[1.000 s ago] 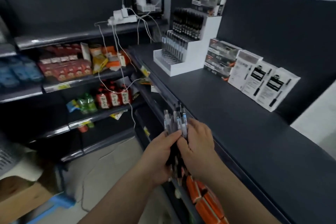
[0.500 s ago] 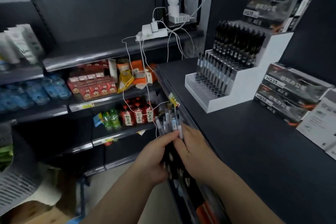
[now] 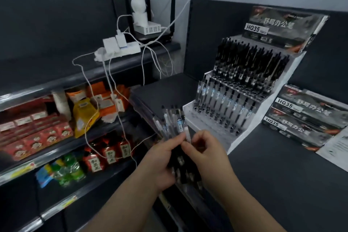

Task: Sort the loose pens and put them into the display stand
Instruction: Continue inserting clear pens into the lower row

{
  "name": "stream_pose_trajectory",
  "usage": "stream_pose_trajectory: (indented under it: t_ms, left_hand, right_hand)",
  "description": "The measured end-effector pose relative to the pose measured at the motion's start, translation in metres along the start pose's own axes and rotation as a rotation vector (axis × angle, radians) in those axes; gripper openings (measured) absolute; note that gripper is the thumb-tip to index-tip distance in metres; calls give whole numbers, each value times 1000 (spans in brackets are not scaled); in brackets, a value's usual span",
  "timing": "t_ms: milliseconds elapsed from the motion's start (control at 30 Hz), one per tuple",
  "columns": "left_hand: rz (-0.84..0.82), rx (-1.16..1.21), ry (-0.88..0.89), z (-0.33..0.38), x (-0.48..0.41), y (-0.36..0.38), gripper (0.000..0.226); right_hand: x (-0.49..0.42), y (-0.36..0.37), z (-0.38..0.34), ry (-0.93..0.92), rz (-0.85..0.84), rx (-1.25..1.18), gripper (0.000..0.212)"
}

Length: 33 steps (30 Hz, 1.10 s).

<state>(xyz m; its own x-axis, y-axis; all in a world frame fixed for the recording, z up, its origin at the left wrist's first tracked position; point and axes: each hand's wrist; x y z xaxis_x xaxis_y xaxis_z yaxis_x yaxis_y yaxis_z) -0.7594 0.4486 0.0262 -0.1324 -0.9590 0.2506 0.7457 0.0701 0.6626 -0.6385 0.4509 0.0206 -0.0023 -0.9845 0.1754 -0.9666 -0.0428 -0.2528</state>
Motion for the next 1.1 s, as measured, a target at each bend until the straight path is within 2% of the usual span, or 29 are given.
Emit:
stream_pose_trajectory:
  t_ms: [167,300,567,767,900,1033,1100]
  left_hand:
    - [-82,-40,-95,26,-44,-19,54]
    - [-116,-101,-32,26,-67,-20,27]
    - [-68,-222,127,34,-91,-3,21]
    - [-92,-202,118,44,-102,-4,19]
    - [-128,-176,109,54,-118,-7,17]
    - [-161,-171,81,73,-142,-12,13]
    - [-188,-170,68,81,-153,-15,14]
  right_hand:
    - [-26,18,-16,181,38,-182,15]
    - [-35,15,-20,211,158,-114,11]
    - [-54,-18,-30,89,326,-16,11]
    - [-66,-22,-36,39,368,23,5]
    - [-80,-22,-41,-2,527,40,19]
    - [-97,-12,-50,-56,681,84,9]
    - [-104,-4,-51,-69,737,150,16]
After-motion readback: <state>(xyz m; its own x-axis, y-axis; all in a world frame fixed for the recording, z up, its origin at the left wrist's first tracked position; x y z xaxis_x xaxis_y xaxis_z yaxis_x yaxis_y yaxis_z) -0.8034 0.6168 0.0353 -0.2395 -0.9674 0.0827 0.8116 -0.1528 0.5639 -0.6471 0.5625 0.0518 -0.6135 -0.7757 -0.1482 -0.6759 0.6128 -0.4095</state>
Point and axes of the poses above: each hand's wrist, its own x-axis away from the middle knuckle, its own y-axis out of the palm, z = x × y, and after that the axes turned 13 degrees about y, right-handed
